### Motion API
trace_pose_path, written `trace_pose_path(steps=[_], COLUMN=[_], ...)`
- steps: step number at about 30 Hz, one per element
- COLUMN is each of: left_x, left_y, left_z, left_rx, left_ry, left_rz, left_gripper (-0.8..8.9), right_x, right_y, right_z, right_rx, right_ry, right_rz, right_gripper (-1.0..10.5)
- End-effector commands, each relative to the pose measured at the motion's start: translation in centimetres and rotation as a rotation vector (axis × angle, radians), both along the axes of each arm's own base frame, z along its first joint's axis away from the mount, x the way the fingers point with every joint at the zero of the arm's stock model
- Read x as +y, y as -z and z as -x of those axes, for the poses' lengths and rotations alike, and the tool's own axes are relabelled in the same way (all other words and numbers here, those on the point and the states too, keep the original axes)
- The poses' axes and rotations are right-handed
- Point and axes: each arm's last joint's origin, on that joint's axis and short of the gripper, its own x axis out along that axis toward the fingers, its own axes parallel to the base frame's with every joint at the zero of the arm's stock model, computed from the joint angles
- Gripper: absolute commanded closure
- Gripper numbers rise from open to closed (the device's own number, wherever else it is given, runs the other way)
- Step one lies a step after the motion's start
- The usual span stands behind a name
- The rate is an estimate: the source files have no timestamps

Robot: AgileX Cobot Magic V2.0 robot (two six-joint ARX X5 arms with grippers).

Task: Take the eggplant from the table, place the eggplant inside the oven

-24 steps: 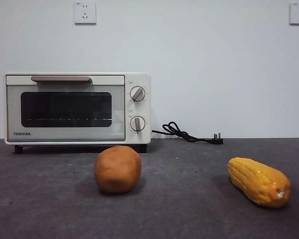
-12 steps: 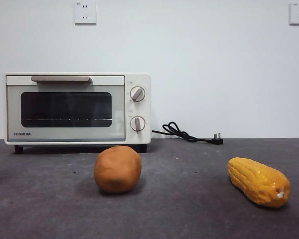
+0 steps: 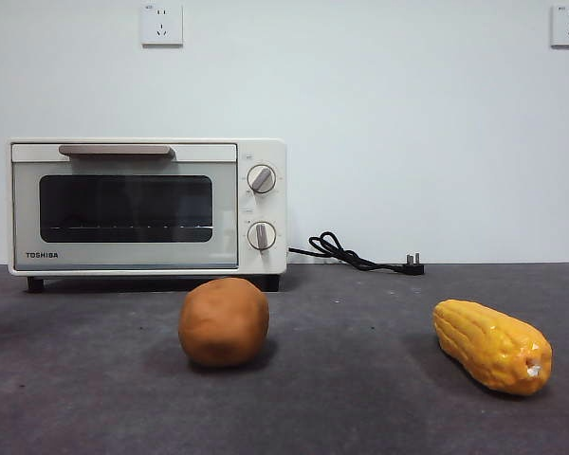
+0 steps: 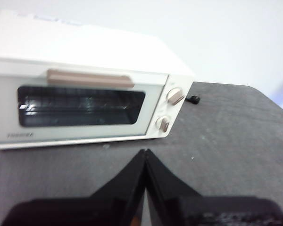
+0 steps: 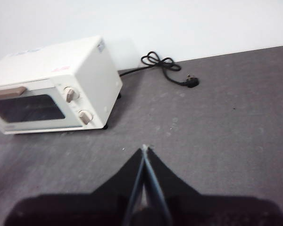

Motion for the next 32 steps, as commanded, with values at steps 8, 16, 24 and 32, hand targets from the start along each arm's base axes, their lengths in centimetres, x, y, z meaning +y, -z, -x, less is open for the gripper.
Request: trace_pose_path(steps=[8, 16, 24, 32], left_x=[-0.3, -1.2, -1.4, -1.5], left_y=[-6.8, -10.8, -11.3, -10.9], left_z=[-1.9, -2.7, -3.2, -3.9], left_rx=[-0.018, -0.053, -0.047, -0.028], left_ry=[0.082, 0.142, 0.157, 0.16], left_rz=[-0.083, -0.104, -0.124, -0.13], left_gripper=[8.19, 8.19, 8.19, 8.19], right_x=[0.3, 0.9, 1.8, 2.5], right_y=[-6.0, -10.4, -12.4, -12.6], right_z=[-2.3, -2.6, -1.8, -1.5], right_rx=[0.033, -0.034, -0.049, -0.055], right_ry=[-0.166, -0.292, -0.374, -0.504], right_rz=[0.002, -0.024, -0.028, -0.059], right_gripper=[9.5, 9.5, 9.5, 8.2])
